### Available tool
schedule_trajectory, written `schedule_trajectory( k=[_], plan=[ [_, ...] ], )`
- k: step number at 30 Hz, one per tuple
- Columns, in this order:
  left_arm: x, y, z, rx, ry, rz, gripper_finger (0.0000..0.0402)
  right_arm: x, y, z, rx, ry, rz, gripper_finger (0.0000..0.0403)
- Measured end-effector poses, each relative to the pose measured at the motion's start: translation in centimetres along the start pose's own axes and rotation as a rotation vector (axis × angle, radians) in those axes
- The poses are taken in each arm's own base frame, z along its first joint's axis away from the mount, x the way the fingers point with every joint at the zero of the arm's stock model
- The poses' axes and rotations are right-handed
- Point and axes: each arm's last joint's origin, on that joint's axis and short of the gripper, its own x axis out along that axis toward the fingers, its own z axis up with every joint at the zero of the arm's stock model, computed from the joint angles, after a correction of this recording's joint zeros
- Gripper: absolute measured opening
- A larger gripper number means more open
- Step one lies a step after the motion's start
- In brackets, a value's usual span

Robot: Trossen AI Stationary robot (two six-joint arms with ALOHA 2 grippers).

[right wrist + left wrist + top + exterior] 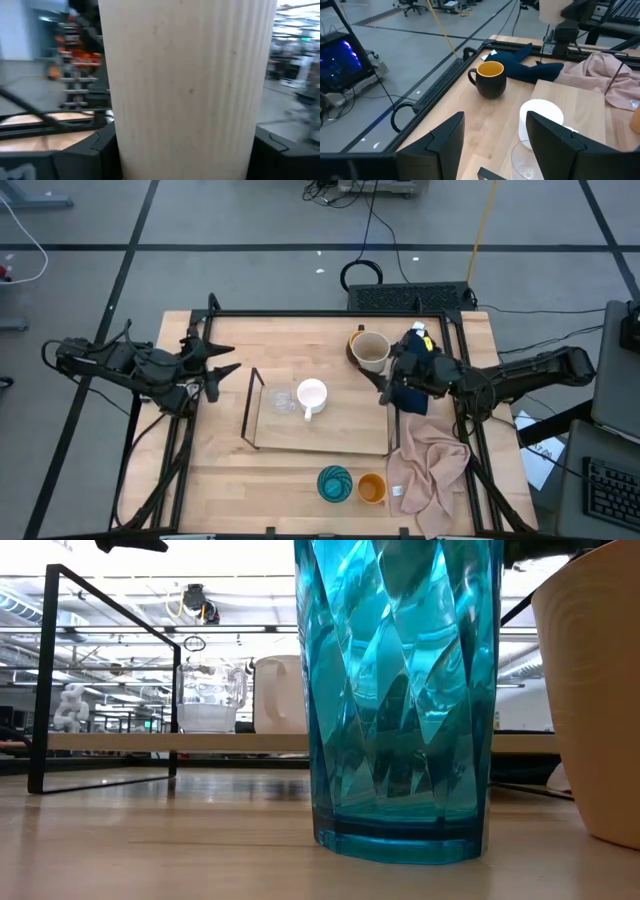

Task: Stack small to large cups/mugs on shelf
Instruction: Put the white cup on the shelf

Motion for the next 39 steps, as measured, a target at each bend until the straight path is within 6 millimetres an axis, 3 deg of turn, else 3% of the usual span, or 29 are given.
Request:
schedule_trajectory(
  k=[10, 16, 20, 33, 39],
  plan=[
    [0.2, -0.1, -0.2, 0.012, 0.017, 0.005, 0.0214, 1.3, 3.5, -1.1, -0.001, -0.007, -0.250, 0.0263],
    [0.4, -0.2, -0.2, 0.022, 0.030, 0.008, 0.0214, 3.0, 6.6, 1.1, -0.106, 0.011, -0.427, 0.0263],
    [0.5, -0.3, -0.3, 0.032, 0.042, 0.011, 0.0214, 3.9, 8.7, 1.1, -0.194, 0.053, -0.445, 0.0263],
    [0.6, -0.4, -0.4, 0.037, 0.058, 0.008, 0.0214, 3.7, 9.4, 0.6, -0.206, 0.071, -0.419, 0.0263],
    [0.6, -0.4, -0.5, 0.037, 0.062, -0.009, 0.0214, 2.7, 9.6, 0.6, -0.256, 0.138, -0.506, 0.0263]
  ],
)
